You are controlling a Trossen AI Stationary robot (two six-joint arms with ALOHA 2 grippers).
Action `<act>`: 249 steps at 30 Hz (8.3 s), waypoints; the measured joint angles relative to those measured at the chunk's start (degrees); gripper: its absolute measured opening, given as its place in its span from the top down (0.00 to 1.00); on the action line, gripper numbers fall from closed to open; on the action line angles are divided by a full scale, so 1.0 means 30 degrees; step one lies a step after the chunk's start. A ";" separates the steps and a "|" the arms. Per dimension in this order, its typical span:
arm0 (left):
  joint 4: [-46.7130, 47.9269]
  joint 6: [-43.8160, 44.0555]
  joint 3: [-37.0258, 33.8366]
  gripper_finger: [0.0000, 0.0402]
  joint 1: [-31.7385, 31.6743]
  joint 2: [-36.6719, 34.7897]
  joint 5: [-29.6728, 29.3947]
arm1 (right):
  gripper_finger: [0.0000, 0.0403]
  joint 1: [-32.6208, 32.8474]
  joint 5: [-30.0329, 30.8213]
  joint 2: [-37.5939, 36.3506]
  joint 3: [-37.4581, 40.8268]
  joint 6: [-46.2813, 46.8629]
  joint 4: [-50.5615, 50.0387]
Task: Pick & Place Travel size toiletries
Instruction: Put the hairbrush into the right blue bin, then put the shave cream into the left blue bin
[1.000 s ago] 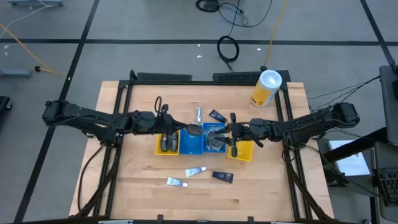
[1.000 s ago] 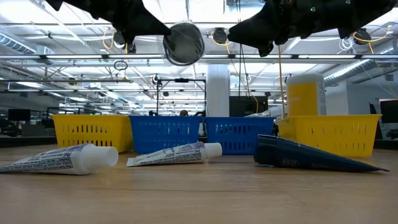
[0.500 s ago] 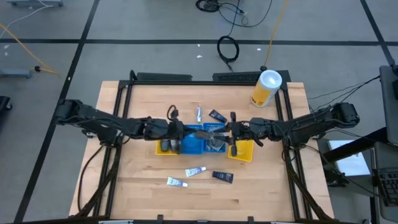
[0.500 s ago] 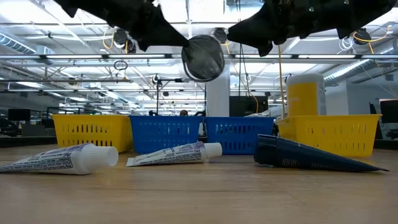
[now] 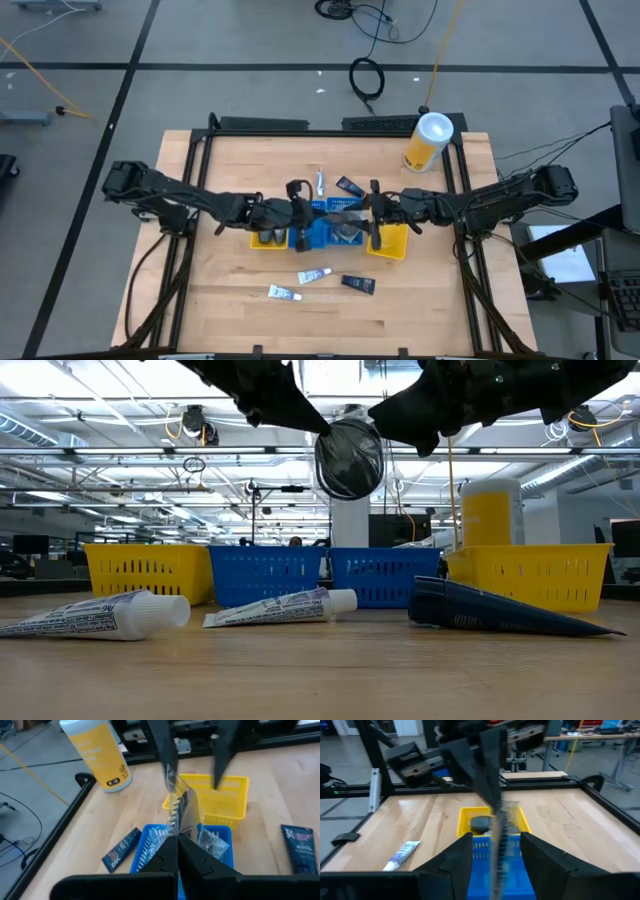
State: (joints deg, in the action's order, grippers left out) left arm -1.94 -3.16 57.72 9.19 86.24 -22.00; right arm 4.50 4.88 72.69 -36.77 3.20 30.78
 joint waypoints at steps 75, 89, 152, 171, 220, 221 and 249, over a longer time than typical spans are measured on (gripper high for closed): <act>0.0163 0.1729 0.0041 0.72 0.1465 -0.0147 -0.5507 | 0.95 -0.0003 0.3352 0.2244 0.3243 0.8708 0.2300; 0.0156 0.1719 0.0034 0.72 0.1443 -0.0125 -0.5507 | 0.95 0.0318 0.3316 0.2229 0.3912 0.9639 0.3799; 0.0141 0.1719 0.0026 0.72 0.1443 -0.0124 -0.5499 | 0.70 -0.2221 0.3337 0.1357 0.3905 0.5181 0.2653; 0.0098 0.1960 0.0026 0.72 0.1023 -0.0124 -0.5498 | 0.70 -0.7820 -0.0968 0.0539 0.1115 0.6717 -0.6688; -0.0012 0.2273 0.0026 0.72 0.0801 -0.0118 -0.5485 | 0.55 -1.0494 -0.5112 0.5518 -0.4699 0.3687 -1.4104; -0.0005 0.2280 0.0026 0.72 0.0801 -0.0118 -0.5485 | 0.55 -1.0494 -0.5106 0.5590 -0.4699 0.3687 -1.4158; 0.0149 0.2222 0.0026 0.72 0.0801 -0.0118 -0.5486 | 0.60 -1.0173 -0.5058 0.7766 -0.4685 0.3548 -1.3210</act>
State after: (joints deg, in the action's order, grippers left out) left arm -1.50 3.51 57.80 11.60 85.89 -38.46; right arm -26.02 -10.29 95.98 -50.83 13.85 -8.85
